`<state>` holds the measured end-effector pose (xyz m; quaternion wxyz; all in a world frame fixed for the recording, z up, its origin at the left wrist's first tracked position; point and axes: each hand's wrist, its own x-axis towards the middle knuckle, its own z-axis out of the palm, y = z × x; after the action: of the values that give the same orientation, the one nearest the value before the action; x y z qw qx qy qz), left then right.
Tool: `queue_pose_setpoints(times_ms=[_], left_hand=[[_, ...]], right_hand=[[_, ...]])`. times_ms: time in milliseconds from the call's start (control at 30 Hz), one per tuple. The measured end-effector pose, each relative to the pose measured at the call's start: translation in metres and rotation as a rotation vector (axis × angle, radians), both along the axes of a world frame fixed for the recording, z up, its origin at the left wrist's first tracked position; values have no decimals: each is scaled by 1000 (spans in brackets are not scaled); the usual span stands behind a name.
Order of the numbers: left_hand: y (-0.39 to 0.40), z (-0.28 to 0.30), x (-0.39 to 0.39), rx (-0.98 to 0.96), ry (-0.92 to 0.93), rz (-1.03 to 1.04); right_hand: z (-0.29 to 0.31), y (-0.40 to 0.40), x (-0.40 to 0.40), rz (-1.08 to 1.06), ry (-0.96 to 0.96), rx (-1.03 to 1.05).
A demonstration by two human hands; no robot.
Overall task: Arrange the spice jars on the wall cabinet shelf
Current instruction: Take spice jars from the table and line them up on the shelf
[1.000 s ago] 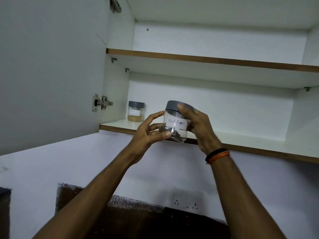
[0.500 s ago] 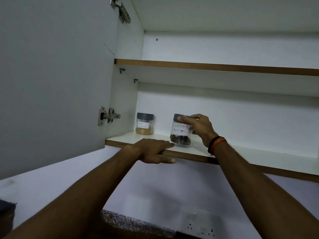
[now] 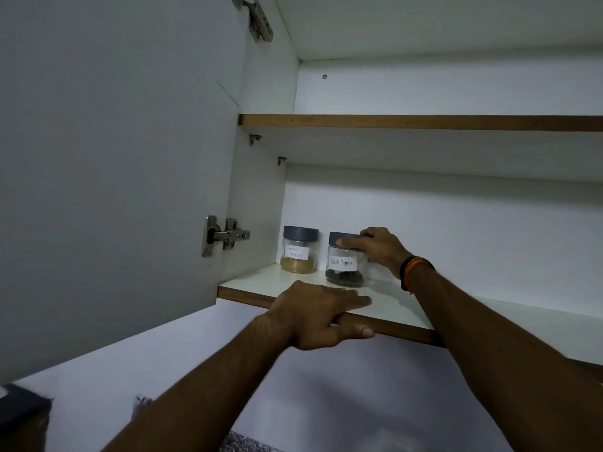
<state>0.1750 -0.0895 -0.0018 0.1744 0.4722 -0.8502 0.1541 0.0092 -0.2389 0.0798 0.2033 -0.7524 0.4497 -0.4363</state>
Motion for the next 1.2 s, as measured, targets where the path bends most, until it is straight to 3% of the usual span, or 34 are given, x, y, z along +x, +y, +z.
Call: queue_pose_setpoints(times_ms=[733, 1200], left_hand=[[4, 1, -3, -42, -2, 8], [4, 0, -3, -40, 11, 2]], right_hand=[[2, -29, 21, -87, 252, -103], [1, -25, 4, -41, 216, -120]])
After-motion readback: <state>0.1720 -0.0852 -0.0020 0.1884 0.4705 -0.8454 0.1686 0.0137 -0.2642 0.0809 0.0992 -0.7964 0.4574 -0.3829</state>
